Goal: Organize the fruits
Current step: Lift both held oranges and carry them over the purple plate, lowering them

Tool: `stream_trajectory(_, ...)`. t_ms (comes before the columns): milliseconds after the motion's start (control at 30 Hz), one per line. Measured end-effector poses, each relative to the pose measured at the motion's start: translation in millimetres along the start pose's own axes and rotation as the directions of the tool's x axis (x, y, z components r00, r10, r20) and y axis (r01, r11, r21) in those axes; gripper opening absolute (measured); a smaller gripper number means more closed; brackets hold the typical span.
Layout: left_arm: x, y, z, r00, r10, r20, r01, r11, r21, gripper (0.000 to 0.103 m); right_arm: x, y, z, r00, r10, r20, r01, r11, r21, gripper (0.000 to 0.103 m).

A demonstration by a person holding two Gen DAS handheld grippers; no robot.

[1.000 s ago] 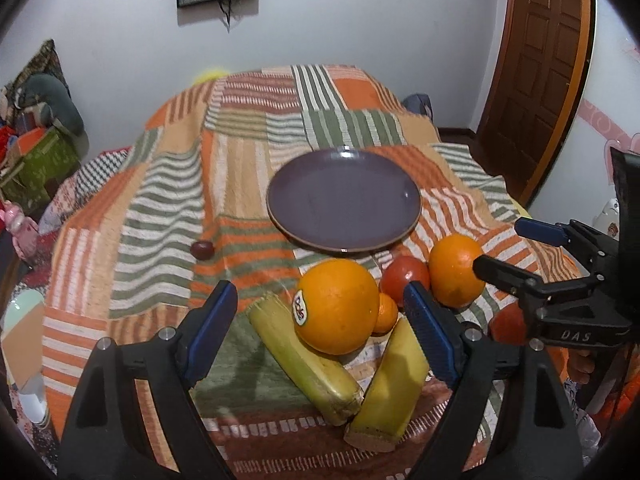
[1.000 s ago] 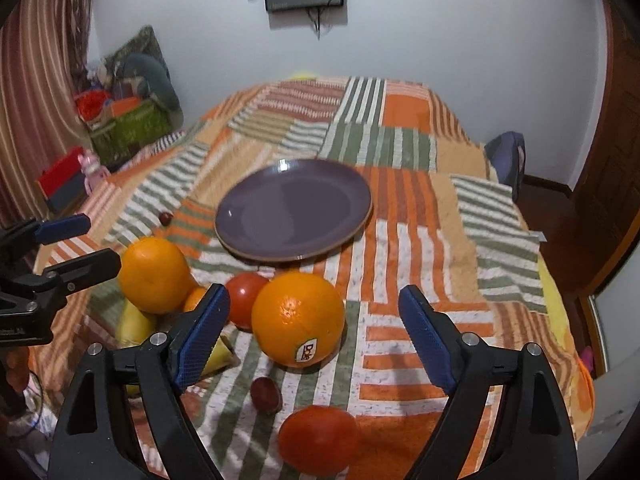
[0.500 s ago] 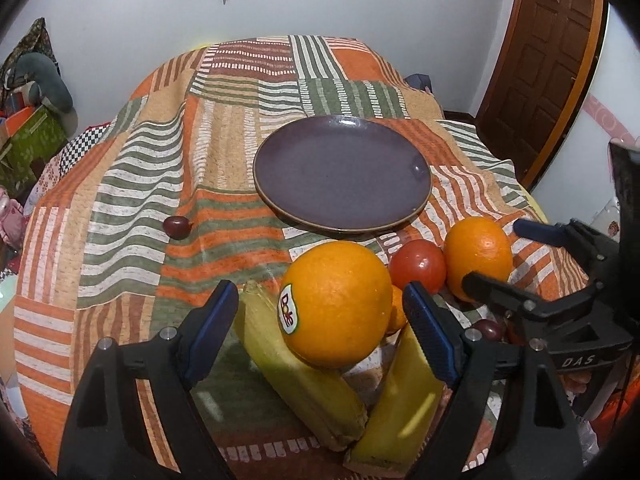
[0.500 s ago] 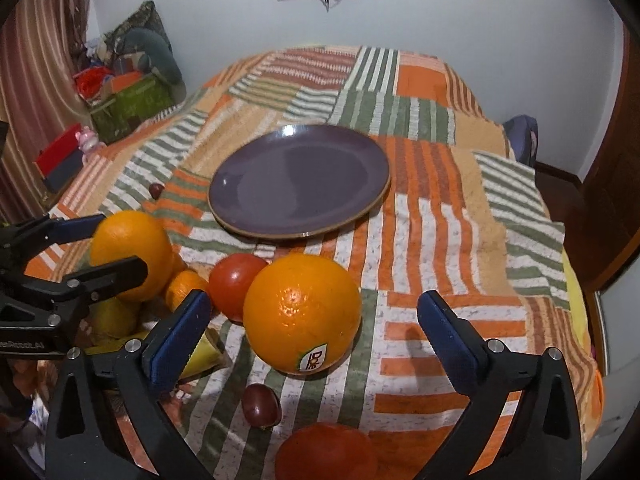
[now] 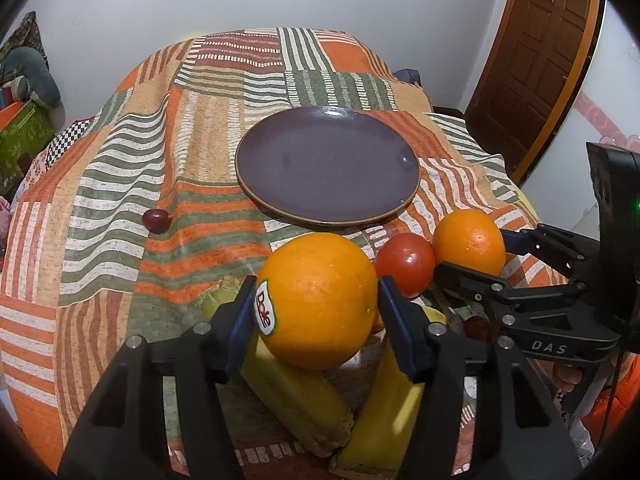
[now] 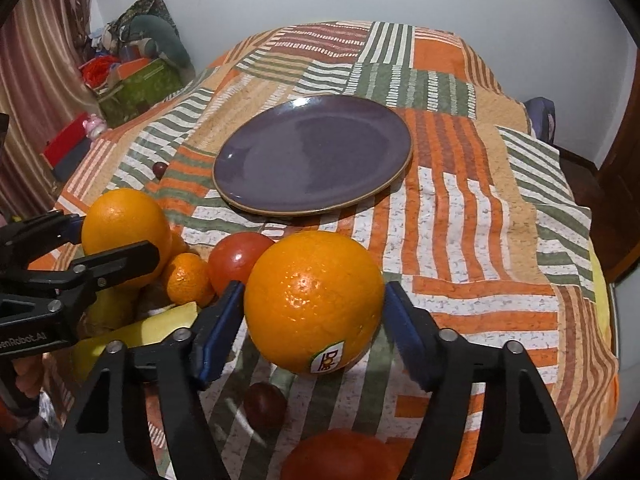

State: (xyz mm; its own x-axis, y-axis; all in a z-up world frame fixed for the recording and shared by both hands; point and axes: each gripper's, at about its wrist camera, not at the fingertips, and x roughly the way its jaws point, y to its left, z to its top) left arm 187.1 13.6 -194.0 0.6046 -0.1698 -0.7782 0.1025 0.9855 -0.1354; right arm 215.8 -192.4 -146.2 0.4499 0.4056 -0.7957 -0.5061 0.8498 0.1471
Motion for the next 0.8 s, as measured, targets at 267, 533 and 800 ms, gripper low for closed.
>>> stream_trajectory(267,-5,2,5,1.000,0.011,0.004,-0.011,1.000,-0.011,0.058,-3,-7,1,0.999,0.032,-0.003,-0.031,0.999,0.035,0.065)
stream_trajectory(533,-26,9,15,0.998,0.031,0.058,-0.030,0.999,-0.016,0.058,-17,-6,7,0.999,0.008,0.031,-0.009,0.999,0.036,0.064)
stream_trajectory(800,-50,17,35,0.990,0.061,0.130,-0.059,0.998,-0.021,0.058,-39,-6,27,0.994,-0.019,0.106,0.017,1.000,0.019,0.064)
